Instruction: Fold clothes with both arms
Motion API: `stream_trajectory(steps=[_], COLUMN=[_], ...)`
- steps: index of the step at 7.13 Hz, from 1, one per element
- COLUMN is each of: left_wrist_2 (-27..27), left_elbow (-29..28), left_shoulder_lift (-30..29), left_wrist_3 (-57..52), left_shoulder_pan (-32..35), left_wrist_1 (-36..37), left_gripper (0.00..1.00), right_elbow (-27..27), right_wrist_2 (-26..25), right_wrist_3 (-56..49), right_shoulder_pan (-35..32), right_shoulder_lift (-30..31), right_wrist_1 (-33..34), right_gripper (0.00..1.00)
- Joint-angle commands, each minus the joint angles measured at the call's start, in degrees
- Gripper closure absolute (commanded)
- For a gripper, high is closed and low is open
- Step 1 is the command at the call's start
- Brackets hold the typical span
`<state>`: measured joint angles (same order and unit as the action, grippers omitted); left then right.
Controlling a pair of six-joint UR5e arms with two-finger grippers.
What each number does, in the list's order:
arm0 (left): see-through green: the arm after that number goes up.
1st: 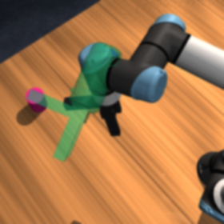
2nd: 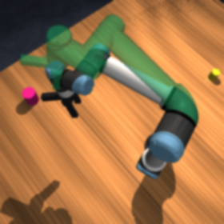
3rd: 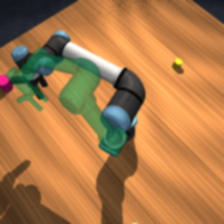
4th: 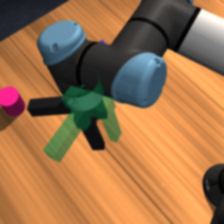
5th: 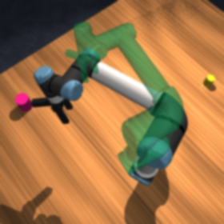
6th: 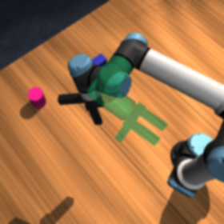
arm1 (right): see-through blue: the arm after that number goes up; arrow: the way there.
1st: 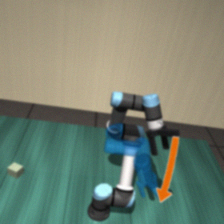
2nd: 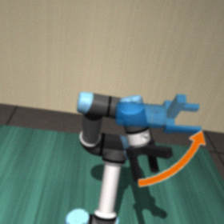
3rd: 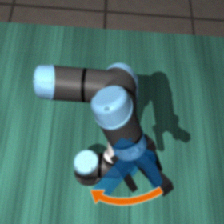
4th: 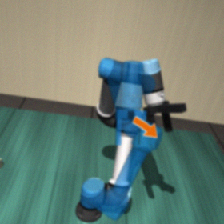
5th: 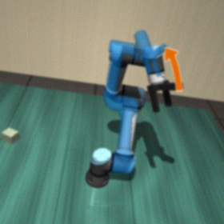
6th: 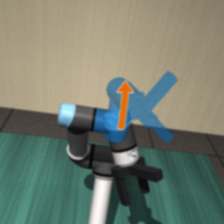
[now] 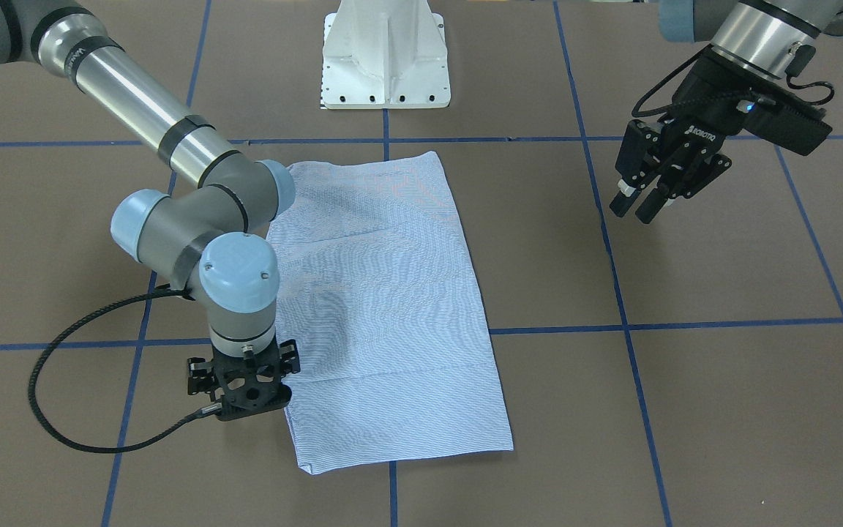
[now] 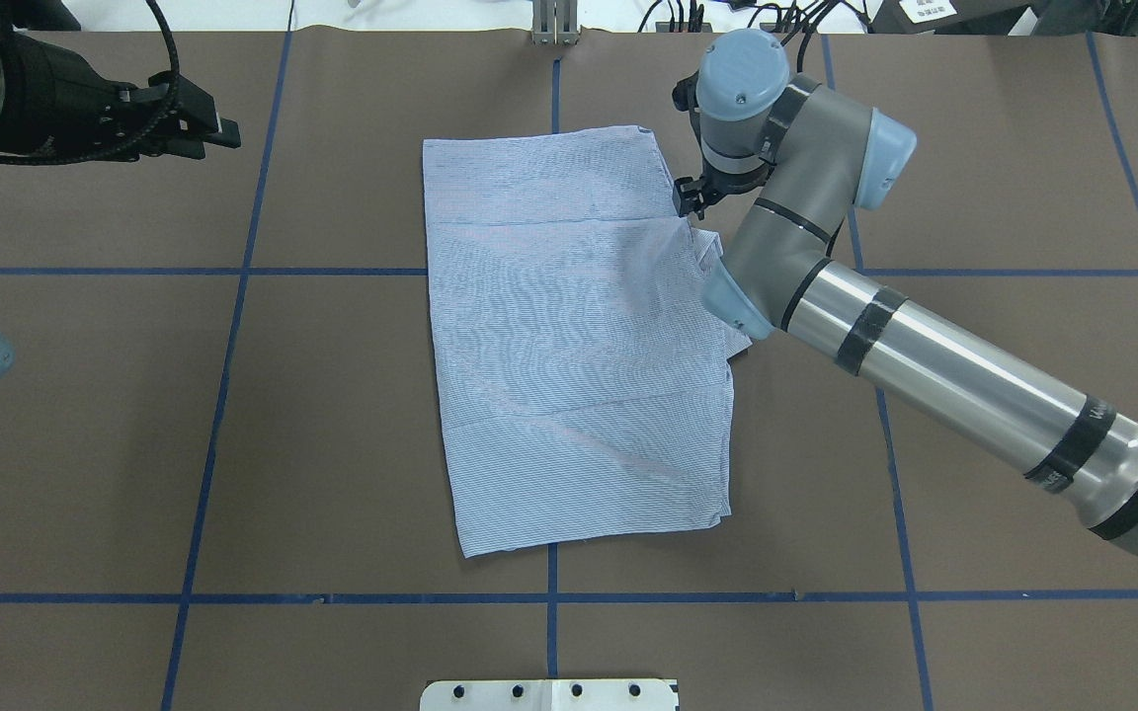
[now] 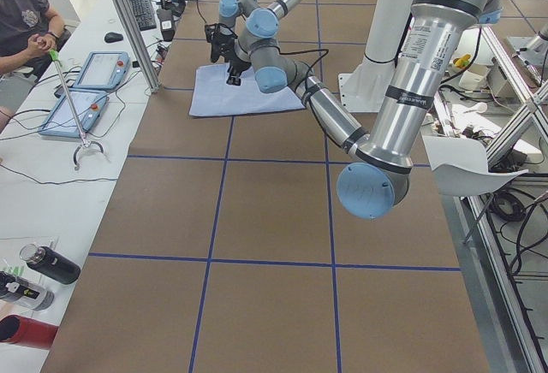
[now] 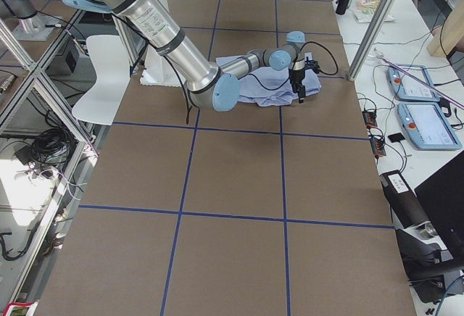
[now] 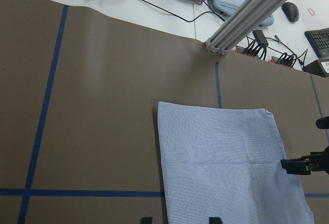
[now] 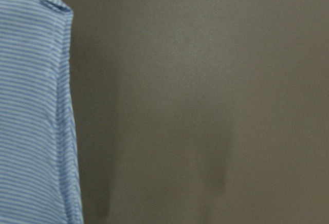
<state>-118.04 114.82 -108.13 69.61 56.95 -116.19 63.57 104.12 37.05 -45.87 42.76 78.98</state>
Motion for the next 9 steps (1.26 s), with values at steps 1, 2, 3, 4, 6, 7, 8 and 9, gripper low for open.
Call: stream_trajectory(steps=[1,2,3,4,6,7,8,9], left_wrist_2=[0.0,-0.09,-0.18,-0.18,-0.18,-0.26,-0.26,-0.18], left_elbow=[-0.04,0.05,0.4,0.66,0.66,0.66,0.66,0.58], left_shoulder_lift=[-0.06,-0.15,-0.41,-0.5,-0.5,-0.42,-0.33,-0.33], left_wrist_3=[0.0,0.0,0.17,0.61,0.53,0.53,0.53,0.61], left_shoulder_pan=[-0.17,-0.17,-0.26,-0.26,-0.43,-0.43,-0.43,-0.61], left_wrist_1=[0.0,0.0,0.0,0.0,0.0,0.0,0.0,0.0], left_gripper=[0.53,0.53,0.53,0.53,0.53,0.53,0.53,0.53], right_elbow=[6.17,12.13,16.8,22.76,36.47,40.62,44.06,46.88], right_wrist_2=[5.48,5.74,6.27,6.36,5.67,4.53,1.04,-2.3], right_wrist_3=[0.72,4.92,9.92,21.8,44.4,54.95,65.15,74.48], right_shoulder_pan=[-2.2,-2.29,-2.29,-1.42,1.82,4.02,7.69,11.64], right_shoulder_lift=[3.71,8.95,11.35,14.6,23.37,25.51,26.92,28.5], right_wrist_1=[-0.06,-0.41,0.11,0.03,-0.06,-0.06,0.12,0.12], right_gripper=[0.0,0.0,0.0,0.0,0.0,0.0,0.01,0.01])
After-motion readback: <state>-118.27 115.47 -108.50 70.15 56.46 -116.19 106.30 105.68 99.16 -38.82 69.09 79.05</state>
